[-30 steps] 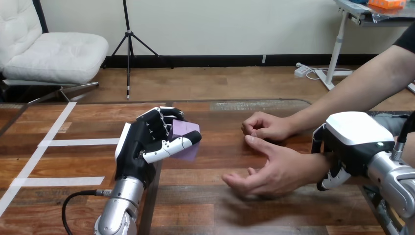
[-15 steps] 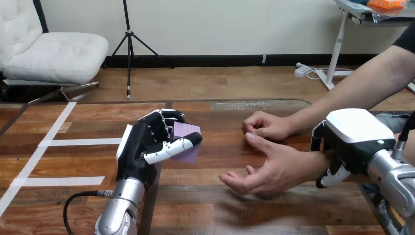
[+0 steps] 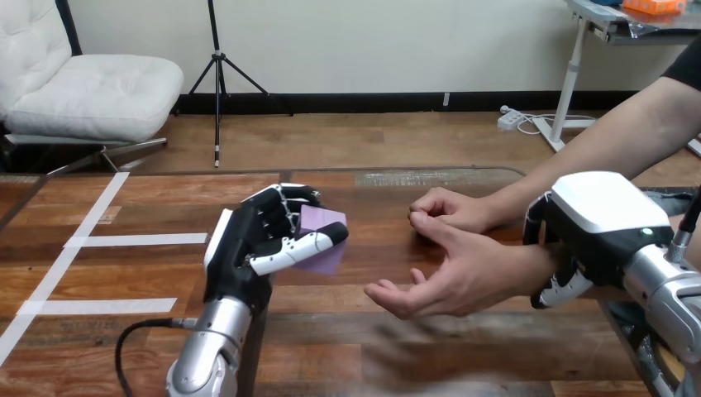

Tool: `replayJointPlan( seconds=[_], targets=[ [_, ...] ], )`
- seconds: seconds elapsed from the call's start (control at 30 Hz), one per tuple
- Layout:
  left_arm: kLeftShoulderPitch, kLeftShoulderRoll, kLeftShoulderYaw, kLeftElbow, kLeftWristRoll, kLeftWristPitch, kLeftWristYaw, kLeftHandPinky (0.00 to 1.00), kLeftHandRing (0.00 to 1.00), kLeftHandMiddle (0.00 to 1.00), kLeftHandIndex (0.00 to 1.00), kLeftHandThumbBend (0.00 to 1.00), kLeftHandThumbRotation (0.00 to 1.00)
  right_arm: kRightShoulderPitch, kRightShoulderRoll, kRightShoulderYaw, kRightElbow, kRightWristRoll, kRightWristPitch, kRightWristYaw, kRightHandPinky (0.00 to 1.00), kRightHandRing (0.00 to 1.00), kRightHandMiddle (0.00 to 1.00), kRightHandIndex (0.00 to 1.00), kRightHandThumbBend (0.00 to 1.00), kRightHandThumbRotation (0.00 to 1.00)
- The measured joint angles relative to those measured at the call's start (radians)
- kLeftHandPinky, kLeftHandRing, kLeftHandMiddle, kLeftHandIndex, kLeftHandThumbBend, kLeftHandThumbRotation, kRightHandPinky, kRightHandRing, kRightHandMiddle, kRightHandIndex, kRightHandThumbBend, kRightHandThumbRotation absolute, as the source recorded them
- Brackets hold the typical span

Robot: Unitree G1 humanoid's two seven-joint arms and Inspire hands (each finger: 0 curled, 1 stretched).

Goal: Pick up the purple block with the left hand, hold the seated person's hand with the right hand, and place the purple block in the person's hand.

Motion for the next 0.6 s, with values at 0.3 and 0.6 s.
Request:
replayJointPlan(
  seconds=[0.3, 0.6],
  targets=[
    [-0.016, -0.012, -0.016, 0.000, 0.006, 0.011, 0.001, 0.37, 0.43, 0.49, 0.49, 0.96, 0.06, 0.000, 0.000, -0.007, -0.042, -0.001, 0.000, 0.014, 0.25, 0.32, 0.42, 0.49, 0.83, 0.00],
    [-0.027, -0.030, -0.031, 0.000, 0.010, 0.040, 0.000, 0.37, 0.43, 0.49, 0.49, 0.97, 0.07, 0.000, 0.000, -0.012, -0.090, -0.007, 0.004, 0.035, 0.29, 0.36, 0.44, 0.49, 0.84, 0.00]
  ],
)
